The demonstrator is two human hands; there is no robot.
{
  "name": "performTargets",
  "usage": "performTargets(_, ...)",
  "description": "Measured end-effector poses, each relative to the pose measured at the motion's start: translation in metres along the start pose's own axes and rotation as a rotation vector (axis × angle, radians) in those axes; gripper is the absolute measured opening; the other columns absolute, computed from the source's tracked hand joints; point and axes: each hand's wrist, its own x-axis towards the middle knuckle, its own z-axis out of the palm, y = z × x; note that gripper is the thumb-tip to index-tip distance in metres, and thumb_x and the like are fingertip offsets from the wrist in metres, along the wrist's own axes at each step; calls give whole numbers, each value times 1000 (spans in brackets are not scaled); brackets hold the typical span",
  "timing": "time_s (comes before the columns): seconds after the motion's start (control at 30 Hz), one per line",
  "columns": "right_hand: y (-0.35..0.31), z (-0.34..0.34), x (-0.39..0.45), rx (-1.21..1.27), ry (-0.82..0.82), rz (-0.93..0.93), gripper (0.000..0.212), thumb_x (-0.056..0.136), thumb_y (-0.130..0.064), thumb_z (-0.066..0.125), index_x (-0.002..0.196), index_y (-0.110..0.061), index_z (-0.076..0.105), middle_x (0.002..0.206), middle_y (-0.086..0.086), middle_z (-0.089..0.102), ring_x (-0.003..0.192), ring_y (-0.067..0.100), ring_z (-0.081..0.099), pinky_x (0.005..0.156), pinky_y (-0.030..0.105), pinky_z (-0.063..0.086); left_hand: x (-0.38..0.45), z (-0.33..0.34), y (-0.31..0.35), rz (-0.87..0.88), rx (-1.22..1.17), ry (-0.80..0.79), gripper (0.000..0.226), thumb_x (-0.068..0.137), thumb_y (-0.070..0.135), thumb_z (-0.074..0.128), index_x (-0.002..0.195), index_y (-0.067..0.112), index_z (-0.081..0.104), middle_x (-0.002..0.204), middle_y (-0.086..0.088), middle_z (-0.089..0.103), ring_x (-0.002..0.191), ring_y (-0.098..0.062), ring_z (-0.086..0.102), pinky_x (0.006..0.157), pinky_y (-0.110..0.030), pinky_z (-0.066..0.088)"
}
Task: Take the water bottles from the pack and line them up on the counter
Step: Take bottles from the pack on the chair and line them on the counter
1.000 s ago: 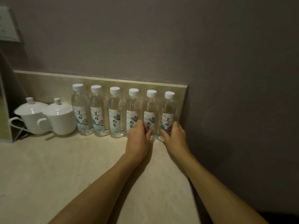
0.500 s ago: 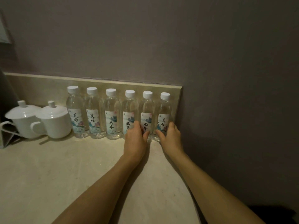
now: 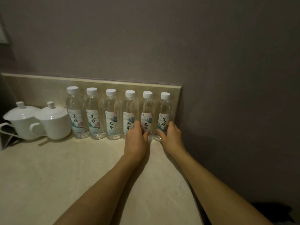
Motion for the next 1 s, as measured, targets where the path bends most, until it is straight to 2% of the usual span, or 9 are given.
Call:
performTargets(0.27, -6, -4, -5, -5, -58, 45, 48, 91, -31, 66, 127, -7, 47, 135, 13, 52, 122, 30, 55, 97, 44, 51, 1, 0, -4, 2, -17, -13, 16, 93, 19, 65, 90, 16, 49, 80, 1, 60, 75, -17, 61, 68, -36, 55)
performTargets(0.43, 4, -16, -20, 37, -99, 67, 66, 88, -37, 69, 139, -7, 39, 141, 14, 47, 125, 31, 52, 99, 46, 49, -3, -2, -1, -50, -2, -12, 20, 91, 26, 68, 91, 18, 50, 78, 5, 58, 74, -15, 63, 60, -23, 49)
performTargets(0.53, 20, -38, -29, 68, -66, 54, 66, 91, -39, 64, 144, -9, 38, 139, 12, 47, 124, 29, 52, 100, 45, 48, -13, -4, 20, -100, 1, 16, 25, 92, 38, 64, 88, 15, 53, 78, -3, 64, 68, -16, 63, 61, -33, 55)
performTargets(0.63, 41, -77, -39, 95, 54, 23, 49, 93, -38, 61, 132, -8, 52, 112, 10, 60, 106, 27, 59, 92, 41, 50, -28, 0, 65, 29, 11, 85, 34, 97, 42, 55, 77, 15, 58, 66, -2, 61, 63, -19, 62, 59, -35, 53)
performTargets(0.7, 58, -110, -49, 165, 172, -14, 35, 93, -33, 62, 117, -7, 62, 91, 8, 63, 92, 29, 62, 85, 43, 51, -40, 12, 107, 109, -33, 110, 39, 99, 37, 52, 69, 13, 58, 60, -3, 59, 59, -22, 60, 56, -36, 47)
performTargets(0.77, 80, -148, -62, 247, 304, -45, 22, 92, -29, 63, 101, -9, 66, 79, 3, 63, 79, 24, 63, 77, 38, 52, -57, 31, 151, 169, -80, 107, 42, 99, 33, 50, 65, 9, 55, 57, -6, 57, 55, -25, 58, 54, -39, 45)
performTargets(0.83, 106, -191, -77, 288, 401, -82, 14, 92, -28, 63, 89, -14, 64, 71, -7, 61, 66, 11, 59, 67, 25, 48, -78, 59, 193, 203, -133, 70, 43, 100, 33, 49, 67, 7, 55, 59, -10, 59, 56, -28, 60, 56, -44, 50)
performTargets(0.9, 134, -235, -88, 294, 431, -106, 11, 93, -27, 62, 85, -20, 61, 68, -13, 59, 63, 1, 56, 60, 14, 42, -102, 90, 232, 196, -188, 30, 43, 100, 36, 47, 69, 7, 57, 61, -12, 62, 58, -33, 63, 59, -50, 54)
performTargets(1.0, 172, -294, -99, 314, 442, -98, 12, 95, -27, 59, 87, -18, 62, 70, -13, 60, 64, -1, 57, 60, 15, 43, -135, 136, 280, 191, -226, -5, 42, 100, 37, 45, 68, 14, 58, 58, -4, 63, 55, -25, 64, 60, -50, 55)
